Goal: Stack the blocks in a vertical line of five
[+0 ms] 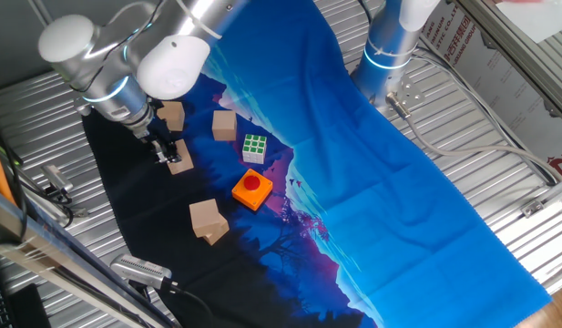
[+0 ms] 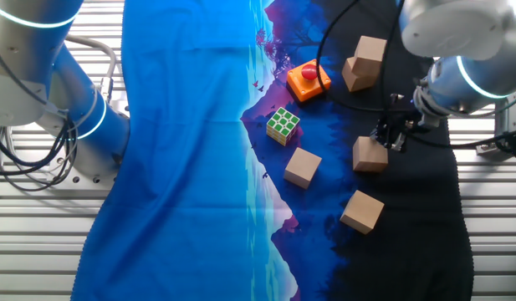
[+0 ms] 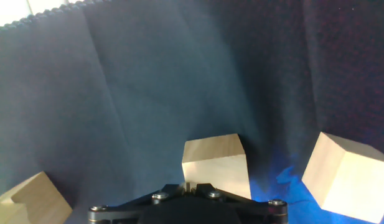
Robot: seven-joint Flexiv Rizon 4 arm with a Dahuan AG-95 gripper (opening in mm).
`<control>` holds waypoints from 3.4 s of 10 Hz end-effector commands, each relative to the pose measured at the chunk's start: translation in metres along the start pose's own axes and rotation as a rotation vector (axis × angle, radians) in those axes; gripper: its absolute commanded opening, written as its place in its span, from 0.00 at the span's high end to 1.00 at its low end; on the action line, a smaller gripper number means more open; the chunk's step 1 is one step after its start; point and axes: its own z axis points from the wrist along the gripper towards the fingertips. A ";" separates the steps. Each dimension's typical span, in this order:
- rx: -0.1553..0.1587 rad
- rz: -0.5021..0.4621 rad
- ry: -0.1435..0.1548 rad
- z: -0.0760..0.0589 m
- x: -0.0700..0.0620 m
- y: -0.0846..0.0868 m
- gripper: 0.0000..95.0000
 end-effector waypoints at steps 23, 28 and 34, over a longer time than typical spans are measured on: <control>0.117 -0.115 -0.029 -0.005 -0.007 -0.035 0.20; 0.082 -0.030 -0.035 0.002 -0.013 -0.054 0.00; 0.024 -0.037 -0.002 0.010 -0.022 -0.060 0.20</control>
